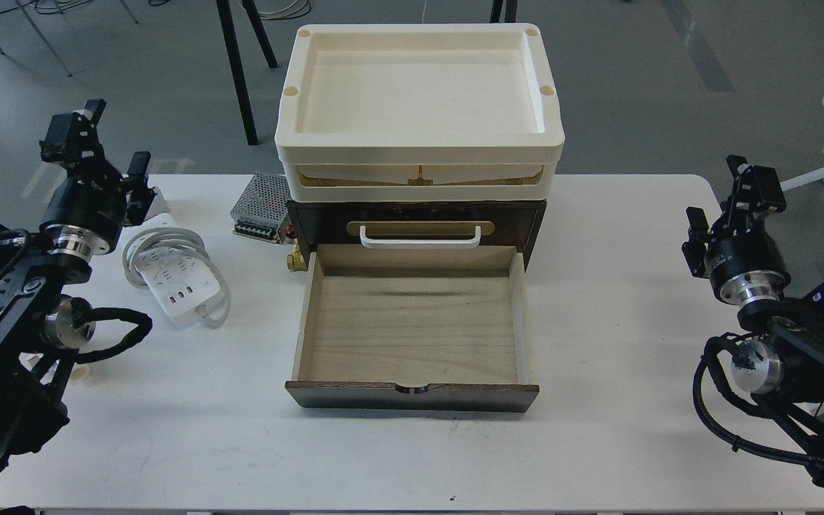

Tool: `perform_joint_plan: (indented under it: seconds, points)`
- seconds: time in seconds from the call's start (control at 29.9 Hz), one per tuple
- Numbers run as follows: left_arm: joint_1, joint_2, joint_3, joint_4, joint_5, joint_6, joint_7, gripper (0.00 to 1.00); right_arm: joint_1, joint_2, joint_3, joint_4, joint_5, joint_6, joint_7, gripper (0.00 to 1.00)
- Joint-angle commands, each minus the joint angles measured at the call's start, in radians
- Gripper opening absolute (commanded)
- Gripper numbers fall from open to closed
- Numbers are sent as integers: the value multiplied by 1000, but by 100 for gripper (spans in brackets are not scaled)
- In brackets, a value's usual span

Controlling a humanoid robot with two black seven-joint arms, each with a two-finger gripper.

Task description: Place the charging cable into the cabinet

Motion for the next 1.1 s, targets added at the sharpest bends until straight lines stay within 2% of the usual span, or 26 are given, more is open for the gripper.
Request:
perform_joint_plan:
  seconds: [0.0,0.2,0.27,0.3,0.33,0.37,0.4,0.53,0.7,0.77,0.94,1.07]
  points:
    - [1,5,0,0,5,3,0,100,0,0,0,0,0,0,0,99]
    - [-2,8,-2,5,-11,-17,-17,100,0,1,0,0,0,0,0,99]
    - [-2,17,0,6,-8,-40,-20,100,0,1,0,0,0,0,0,99]
    - [-2,29,0,6,-1,-76,-31,100,0,1,0,0,0,0,0,99]
    - [2,43,0,0,5,-113,-52,100,0,1,0,0,0,0,0,99]
    - [5,58,3,-8,21,-138,-101,100,0,1,0,0,0,0,0,99]
    - [5,70,9,-6,50,-141,-131,100,0,1,0,0,0,0,0,99]
    - [-2,155,70,-6,313,-100,-131,98,0,1,0,0,0,0,0,99]
    - [8,248,100,-8,583,-89,-131,98,0,1,0,-1,0,0,0,99]
    - [5,264,141,-8,688,-52,-131,98,1,6,-2,-9,0,0,0,99]
    - [-1,285,286,5,863,178,-131,98,1,8,0,-11,0,0,0,99]
    - [-15,371,420,8,927,230,-131,98,1,8,0,-9,0,0,0,99]
